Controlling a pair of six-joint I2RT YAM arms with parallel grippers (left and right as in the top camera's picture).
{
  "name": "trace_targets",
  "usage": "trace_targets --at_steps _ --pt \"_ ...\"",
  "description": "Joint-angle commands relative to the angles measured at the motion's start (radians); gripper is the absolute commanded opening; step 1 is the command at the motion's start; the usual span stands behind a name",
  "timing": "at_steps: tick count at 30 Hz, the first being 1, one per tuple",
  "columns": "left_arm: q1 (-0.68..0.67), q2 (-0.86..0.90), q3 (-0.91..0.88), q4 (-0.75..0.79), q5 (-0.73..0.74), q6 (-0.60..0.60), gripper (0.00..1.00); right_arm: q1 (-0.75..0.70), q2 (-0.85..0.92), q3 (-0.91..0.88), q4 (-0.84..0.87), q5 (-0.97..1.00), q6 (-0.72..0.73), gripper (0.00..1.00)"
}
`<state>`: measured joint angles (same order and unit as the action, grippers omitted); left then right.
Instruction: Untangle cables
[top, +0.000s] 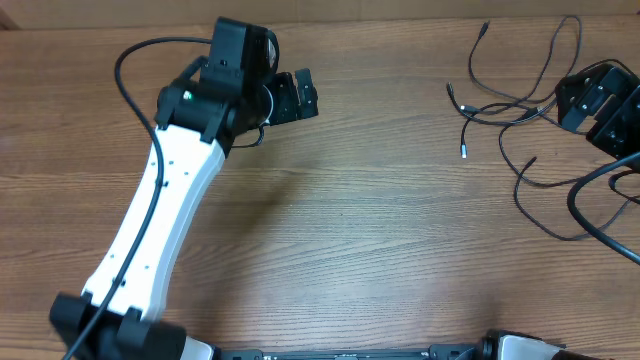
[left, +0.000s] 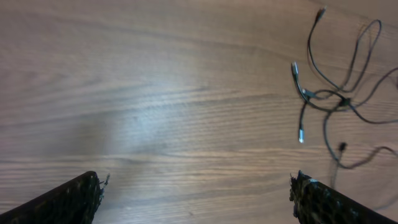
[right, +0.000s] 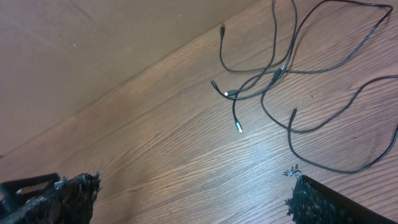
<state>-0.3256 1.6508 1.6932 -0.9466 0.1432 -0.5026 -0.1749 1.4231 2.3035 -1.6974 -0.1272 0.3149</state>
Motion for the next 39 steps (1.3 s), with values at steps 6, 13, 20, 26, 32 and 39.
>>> trace_targets --at_steps 6,13,20,26,32,39 --pt "-0.045 -0.282 -0.173 0.092 -0.177 0.183 1.0 0.006 -0.006 0.006 0.004 -0.006 0.002 1.0" --pt "-0.041 -0.547 -0.517 0.369 -0.175 0.24 1.0 0.006 -0.006 0.006 0.004 -0.006 0.002 1.0" --pt "0.043 -0.798 -0.825 0.657 -0.096 0.241 1.0 0.006 -0.006 0.006 0.004 -0.006 0.002 1.0" --pt "0.135 -1.019 -1.116 1.014 -0.013 0.237 1.0 0.006 -0.006 0.006 0.004 -0.006 0.002 1.0" --pt "0.196 -1.207 -1.342 1.205 -0.012 0.233 1.0 0.006 -0.006 0.006 0.004 -0.006 0.002 1.0" --pt "0.253 -1.365 -1.5 1.207 -0.02 0.23 1.0 0.006 -0.006 0.006 0.004 -0.006 0.002 1.0"
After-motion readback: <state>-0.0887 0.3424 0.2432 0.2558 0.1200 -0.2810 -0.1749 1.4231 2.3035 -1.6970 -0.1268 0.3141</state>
